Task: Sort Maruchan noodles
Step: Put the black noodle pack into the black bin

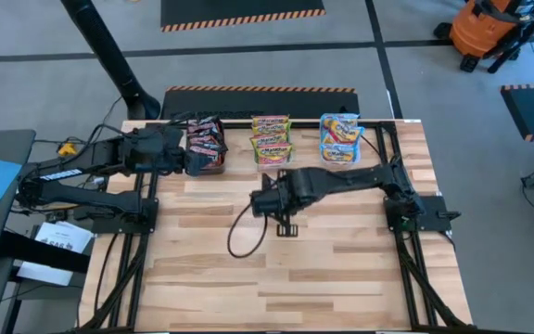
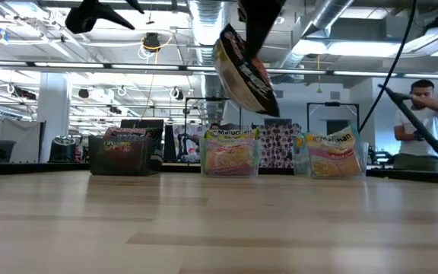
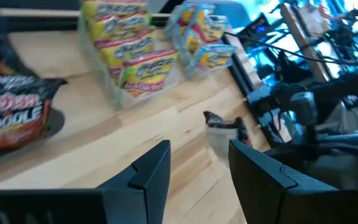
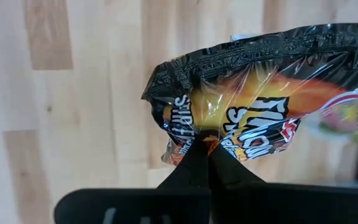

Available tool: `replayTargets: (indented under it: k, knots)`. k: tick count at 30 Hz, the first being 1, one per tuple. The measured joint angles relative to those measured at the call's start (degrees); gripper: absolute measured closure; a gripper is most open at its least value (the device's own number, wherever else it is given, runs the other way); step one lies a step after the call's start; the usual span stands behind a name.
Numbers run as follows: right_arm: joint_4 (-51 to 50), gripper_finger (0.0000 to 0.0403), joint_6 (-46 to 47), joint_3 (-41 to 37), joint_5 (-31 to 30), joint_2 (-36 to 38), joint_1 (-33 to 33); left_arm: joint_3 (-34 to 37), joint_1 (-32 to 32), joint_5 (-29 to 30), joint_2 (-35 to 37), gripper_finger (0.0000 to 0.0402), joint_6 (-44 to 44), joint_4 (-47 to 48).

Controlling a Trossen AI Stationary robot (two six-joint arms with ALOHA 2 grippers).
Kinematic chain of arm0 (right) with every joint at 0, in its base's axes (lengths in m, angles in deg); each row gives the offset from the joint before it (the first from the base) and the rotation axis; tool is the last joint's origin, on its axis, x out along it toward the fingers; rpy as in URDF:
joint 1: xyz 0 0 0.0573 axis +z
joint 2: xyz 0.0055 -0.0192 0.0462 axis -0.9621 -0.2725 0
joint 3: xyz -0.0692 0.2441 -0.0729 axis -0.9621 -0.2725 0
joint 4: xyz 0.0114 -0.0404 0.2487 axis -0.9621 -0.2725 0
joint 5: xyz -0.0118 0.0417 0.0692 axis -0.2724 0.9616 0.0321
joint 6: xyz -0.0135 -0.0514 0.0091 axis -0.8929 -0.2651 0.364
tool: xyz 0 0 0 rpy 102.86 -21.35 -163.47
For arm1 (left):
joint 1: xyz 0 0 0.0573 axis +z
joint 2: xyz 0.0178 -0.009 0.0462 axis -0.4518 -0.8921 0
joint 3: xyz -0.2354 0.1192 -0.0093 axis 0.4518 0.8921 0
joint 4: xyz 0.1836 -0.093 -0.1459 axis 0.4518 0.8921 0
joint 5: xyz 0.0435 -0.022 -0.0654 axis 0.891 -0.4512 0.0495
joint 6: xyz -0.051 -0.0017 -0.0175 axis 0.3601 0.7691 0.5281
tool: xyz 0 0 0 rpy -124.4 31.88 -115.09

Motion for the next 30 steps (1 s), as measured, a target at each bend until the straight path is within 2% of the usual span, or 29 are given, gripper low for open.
replayTargets:
  k: [8,17,23,30]
  knots:
    - [0.3,0.0402,-12.0,4.7,-3.2,0.0,-3.0,0.0,0.0,2.7,-1.5,0.0252,5.7,1.3]
    - [2.2,0.0402,-22.1,7.0,-4.7,0.1,-4.7,0.0,0.1,4.9,-8.5,0.0252,9.6,0.3]
    - [4.0,0.0402,-26.9,7.0,-8.4,0.1,-5.4,0.0,0.1,5.4,-13.3,0.0252,10.4,-4.5]
    - [3.8,0.0402,-28.0,7.0,-8.8,0.1,-7.3,0.0,0.1,5.1,-17.1,0.0252,10.8,-10.3]
